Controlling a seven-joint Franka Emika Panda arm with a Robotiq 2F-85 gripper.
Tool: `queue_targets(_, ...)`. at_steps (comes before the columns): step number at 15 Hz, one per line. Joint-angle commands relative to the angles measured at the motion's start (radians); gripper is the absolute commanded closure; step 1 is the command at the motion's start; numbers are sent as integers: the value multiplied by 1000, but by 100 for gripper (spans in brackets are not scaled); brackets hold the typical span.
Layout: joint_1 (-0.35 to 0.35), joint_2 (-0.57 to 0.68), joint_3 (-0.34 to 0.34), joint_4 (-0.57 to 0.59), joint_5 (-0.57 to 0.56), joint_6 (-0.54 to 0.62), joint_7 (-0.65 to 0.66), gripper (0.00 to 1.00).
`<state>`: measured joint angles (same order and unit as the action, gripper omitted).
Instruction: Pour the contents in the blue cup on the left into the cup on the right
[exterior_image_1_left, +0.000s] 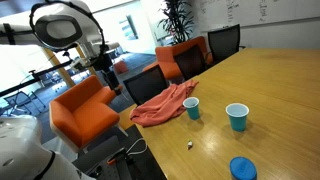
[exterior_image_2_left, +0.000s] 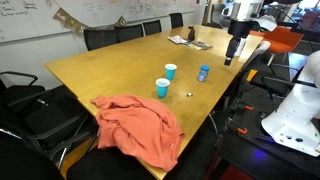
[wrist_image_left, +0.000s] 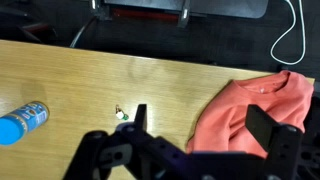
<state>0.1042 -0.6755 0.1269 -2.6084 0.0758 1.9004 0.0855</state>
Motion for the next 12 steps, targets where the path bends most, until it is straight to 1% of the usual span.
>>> queue_targets(1, 2, 1, -2, 2, -1, -2, 1, 0)
queue_targets(5, 2, 1, -2, 2, -1, -2, 1, 0)
queue_targets(6, -7, 17, -1, 12, -12, 21, 5, 0)
queue_targets(9, -36, 101, -9, 61, -45, 92, 8, 0)
queue_targets(12, -82, 255, -15, 123, -102, 210, 25, 0)
